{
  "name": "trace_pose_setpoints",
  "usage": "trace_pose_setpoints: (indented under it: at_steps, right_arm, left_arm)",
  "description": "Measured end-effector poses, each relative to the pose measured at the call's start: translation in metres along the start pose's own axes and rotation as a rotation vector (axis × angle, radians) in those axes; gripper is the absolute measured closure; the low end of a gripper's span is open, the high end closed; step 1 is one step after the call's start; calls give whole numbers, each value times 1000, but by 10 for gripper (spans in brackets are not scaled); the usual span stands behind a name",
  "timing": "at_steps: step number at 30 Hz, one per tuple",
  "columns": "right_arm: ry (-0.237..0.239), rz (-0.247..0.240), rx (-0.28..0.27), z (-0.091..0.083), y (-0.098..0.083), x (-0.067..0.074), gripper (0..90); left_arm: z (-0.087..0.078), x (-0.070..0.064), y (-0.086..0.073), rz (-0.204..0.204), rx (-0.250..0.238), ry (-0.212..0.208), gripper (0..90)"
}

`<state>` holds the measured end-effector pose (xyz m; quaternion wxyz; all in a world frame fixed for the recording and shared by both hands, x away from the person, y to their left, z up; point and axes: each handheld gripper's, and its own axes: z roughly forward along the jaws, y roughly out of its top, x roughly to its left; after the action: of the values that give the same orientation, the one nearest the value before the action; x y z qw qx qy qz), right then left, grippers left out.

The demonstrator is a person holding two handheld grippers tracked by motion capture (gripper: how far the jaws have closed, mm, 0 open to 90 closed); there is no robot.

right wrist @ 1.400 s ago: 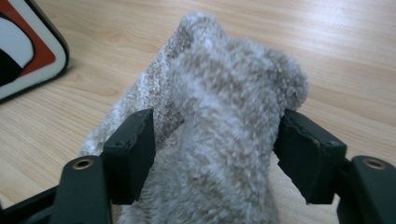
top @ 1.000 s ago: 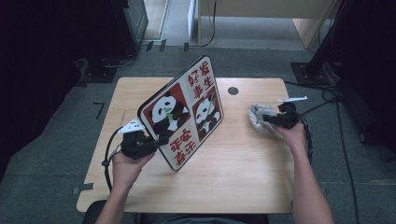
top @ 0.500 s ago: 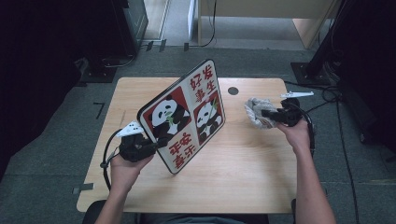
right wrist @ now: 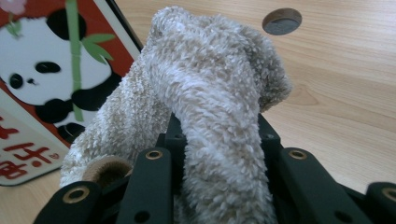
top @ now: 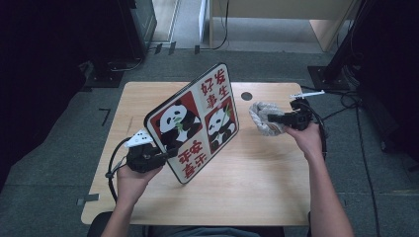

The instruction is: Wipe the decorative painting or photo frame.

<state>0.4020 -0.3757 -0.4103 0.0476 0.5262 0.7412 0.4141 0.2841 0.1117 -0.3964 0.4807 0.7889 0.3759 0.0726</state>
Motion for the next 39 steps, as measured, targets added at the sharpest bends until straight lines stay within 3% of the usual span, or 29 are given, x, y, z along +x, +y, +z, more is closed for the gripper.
trace_pose_setpoints:
  at_steps: [3,7,12,16,20,23,29,31,39]
  right_arm:
    - [7,0,-7,-1,7,7,680]
    - [37,-38,-24,-3,16,16,679]
    - [66,-117,-60,-1,20,26,679]
    - [72,-151,-32,5,24,32,679]
    - [87,-159,-24,8,32,35,679]
    - [111,-169,-68,8,34,38,679]
    - [117,-191,-54,8,44,46,679]
    - [120,-208,-88,6,46,49,679]
    - [142,-203,-115,3,48,52,679]
  left_arm:
    - [1,0,1,-6,-5,1,754]
    - [2,5,-1,-64,-33,-30,769]
    - [5,3,-3,-59,-36,-12,777]
    - [6,2,-4,-61,-47,-1,799]
    - [6,1,-6,-61,-55,-13,808]
    - [8,0,-6,-61,-60,-18,809]
    - [7,-5,-6,-53,-50,-16,811]
    - [7,-5,-6,-46,-46,-22,810]
    - [7,-5,-6,-46,-42,-26,807]
